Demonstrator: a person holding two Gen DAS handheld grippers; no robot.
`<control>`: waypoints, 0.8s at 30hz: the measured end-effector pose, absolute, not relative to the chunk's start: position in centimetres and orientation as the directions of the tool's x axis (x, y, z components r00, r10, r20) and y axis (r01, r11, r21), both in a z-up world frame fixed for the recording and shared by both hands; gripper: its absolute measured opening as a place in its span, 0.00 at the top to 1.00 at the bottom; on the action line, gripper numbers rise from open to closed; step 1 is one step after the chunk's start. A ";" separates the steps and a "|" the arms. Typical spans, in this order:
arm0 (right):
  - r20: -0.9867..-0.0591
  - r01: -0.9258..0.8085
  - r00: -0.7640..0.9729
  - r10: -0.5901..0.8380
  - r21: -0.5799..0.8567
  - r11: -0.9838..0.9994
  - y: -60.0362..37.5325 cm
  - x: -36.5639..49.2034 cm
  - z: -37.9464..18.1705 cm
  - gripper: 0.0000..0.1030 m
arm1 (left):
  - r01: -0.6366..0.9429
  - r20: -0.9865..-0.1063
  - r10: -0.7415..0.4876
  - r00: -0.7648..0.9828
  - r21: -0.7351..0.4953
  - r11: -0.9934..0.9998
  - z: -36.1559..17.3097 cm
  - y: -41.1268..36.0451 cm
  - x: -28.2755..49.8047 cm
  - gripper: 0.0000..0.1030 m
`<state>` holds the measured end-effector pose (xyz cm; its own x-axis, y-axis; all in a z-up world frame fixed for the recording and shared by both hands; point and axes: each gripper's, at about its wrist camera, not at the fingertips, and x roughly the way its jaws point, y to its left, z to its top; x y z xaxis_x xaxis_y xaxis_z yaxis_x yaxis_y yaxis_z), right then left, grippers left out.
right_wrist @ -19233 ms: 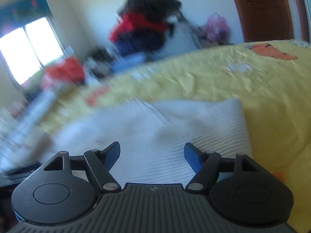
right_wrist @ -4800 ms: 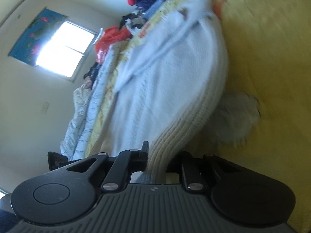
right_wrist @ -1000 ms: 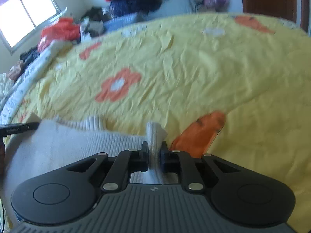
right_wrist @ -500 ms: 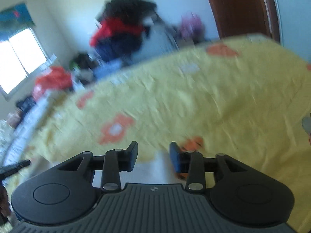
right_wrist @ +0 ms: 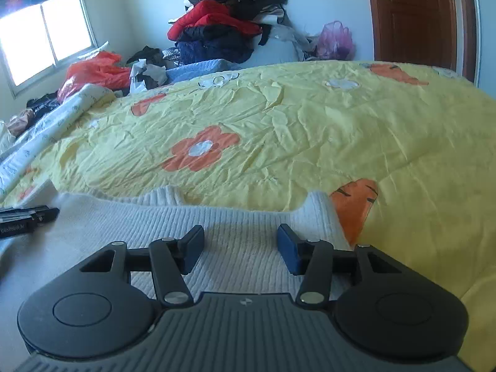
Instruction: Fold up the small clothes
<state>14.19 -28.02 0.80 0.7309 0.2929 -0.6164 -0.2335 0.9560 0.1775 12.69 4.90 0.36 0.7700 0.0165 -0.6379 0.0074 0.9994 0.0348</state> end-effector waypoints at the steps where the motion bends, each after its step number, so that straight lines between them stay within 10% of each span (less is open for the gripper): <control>1: -0.621 -0.241 0.733 0.279 0.146 0.959 -27.5 14.1 0.9 0.43 | 0.007 -0.637 0.027 0.770 0.051 0.999 0.4 4.6 12.6 0.65; 6: -0.622 -0.211 0.758 0.195 0.049 0.976 -25.6 12.8 2.6 0.38 | -0.106 -0.586 0.196 0.786 0.184 0.977 2.8 3.0 9.7 0.58; 10: -0.539 -0.355 0.757 0.370 0.136 0.925 -23.2 8.4 4.9 0.28 | -0.036 -0.531 0.083 0.843 0.099 0.994 4.6 1.8 5.0 0.35; 24: -0.610 -0.441 0.681 0.404 0.099 0.892 -20.6 8.2 0.4 0.11 | 0.041 -0.548 0.034 0.836 0.124 0.991 0.1 1.6 4.3 0.27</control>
